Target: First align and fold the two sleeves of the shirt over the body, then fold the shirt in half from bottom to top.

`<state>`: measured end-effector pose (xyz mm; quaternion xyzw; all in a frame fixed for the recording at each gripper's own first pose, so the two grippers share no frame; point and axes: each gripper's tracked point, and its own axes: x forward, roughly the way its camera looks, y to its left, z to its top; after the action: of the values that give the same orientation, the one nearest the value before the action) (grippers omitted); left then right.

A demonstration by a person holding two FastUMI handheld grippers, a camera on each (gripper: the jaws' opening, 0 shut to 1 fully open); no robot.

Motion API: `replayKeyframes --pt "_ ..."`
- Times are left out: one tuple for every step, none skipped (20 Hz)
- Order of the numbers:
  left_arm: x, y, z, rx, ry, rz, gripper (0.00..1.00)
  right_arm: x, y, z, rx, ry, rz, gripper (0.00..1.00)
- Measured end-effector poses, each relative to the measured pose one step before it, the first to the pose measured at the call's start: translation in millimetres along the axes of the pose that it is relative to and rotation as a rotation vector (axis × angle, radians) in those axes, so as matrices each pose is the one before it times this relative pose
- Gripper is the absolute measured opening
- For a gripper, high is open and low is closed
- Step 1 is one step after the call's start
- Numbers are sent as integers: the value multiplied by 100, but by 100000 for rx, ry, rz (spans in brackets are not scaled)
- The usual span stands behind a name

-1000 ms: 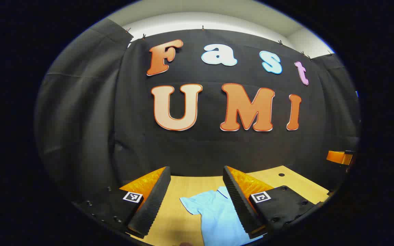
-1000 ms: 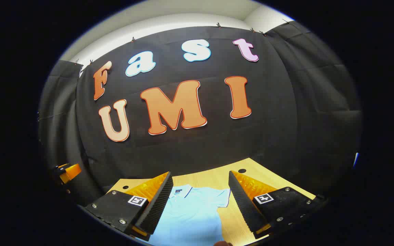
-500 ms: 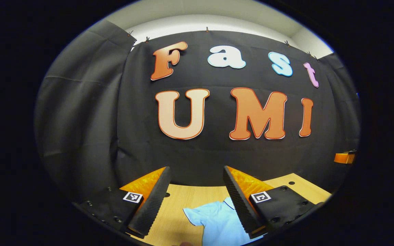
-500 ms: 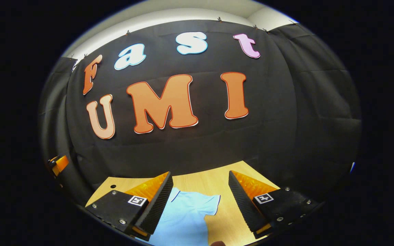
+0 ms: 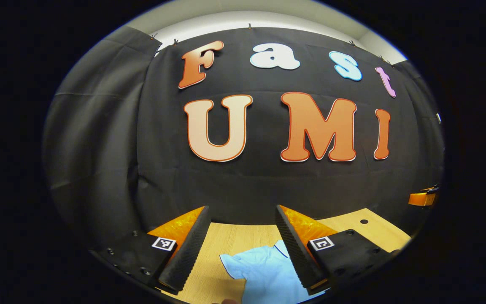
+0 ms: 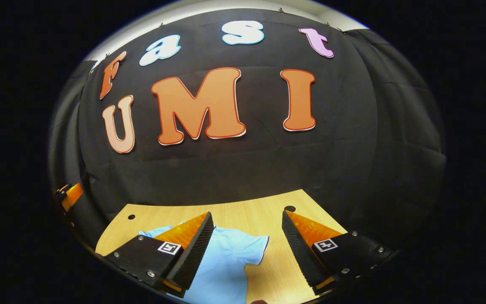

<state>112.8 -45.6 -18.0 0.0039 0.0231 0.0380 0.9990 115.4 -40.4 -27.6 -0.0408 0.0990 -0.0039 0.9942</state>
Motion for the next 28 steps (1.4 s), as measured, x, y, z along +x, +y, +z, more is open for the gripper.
replayKeyframes --pt "508 161 -9 -570 124 -445 99 266 -186 -420 -970 2223 -974 98" --pt "422 443 -326 -204 833 -27 99 393 36 -228 -1841 2188 -481 98" --pt "158 262 -83 -253 723 -324 99 431 198 -157 -1474 1640 -438 98" --pt "91 245 -143 -302 114 -465 99 480 114 60 -701 1015 -457 98" --pt "249 519 55 379 -315 101 100 961 -80 -99 -177 3019 -1691 98" --pt "62 662 118 1189 -461 781 99 1509 -230 -451 1619 5105 -1558 98" --pt "69 854 13 1108 -494 954 99 1487 418 -715 2924 6225 526 98" --pt "176 453 131 476 -333 466 99 1314 84 -689 1219 5342 -3 98" --pt "4 410 24 283 -172 690 99 1605 -134 -765 -1023 5596 -784 98" --pt "113 303 -97 33 252 48 99 1575 -487 -421 -1543 4209 -2666 98" --pt "126 200 -194 -248 272 249 99 1537 -171 -291 -622 3694 -833 98" --pt "123 407 -121 -522 114 250 99 1792 -183 -1226 -218 7636 -1005 98" --pt "94 558 -547 -180 906 1064 99 2755 -582 -1280 -1347 8792 -3003 98" --pt "194 722 -500 -48 993 1581 99 2299 -338 -1051 -1514 6071 -2944 98" --pt "133 330 -194 -157 726 347 99 1669 -91 -675 -555 4784 -1429 98" --pt "26 349 -438 184 1099 432 99 1111 -4 -631 199 4436 -819 98" --pt "190 514 -322 256 972 830 99 1124 -64 -237 -424 3810 -49 99" --pt "194 296 -422 42 1027 1203 99 1464 -322 -143 -595 3210 -1157 99" --pt "0 404 -240 -233 575 768 99 1251 209 -566 -383 3862 -511 99" --pt "89 300 -362 40 834 953 100 1710 164 -598 -416 4309 -1000 99" --pt "86 99 -254 250 761 177 99 932 -133 -158 -685 2126 -1212 99" --pt "131 160 -350 313 626 491 99 726 -133 -172 -42 1670 -1220 99" --pt "43 98 -90 193 391 313 100 516 -8 -101 261 1597 -440 100" --pt "-7 126 -245 15 586 195 100 689 -151 -224 39 1851 -236 100" --pt "154 153 -350 126 803 324 99 692 2 -116 217 1598 -56 100" --pt "86 150 -387 86 920 580 100 523 268 -369 1028 2262 1300 100" --pt "7 65 -402 -147 561 212 99 363 304 -378 406 1704 1407 100" --pt "62 126 -121 -30 408 75 99 297 47 -204 -278 1482 212 100"
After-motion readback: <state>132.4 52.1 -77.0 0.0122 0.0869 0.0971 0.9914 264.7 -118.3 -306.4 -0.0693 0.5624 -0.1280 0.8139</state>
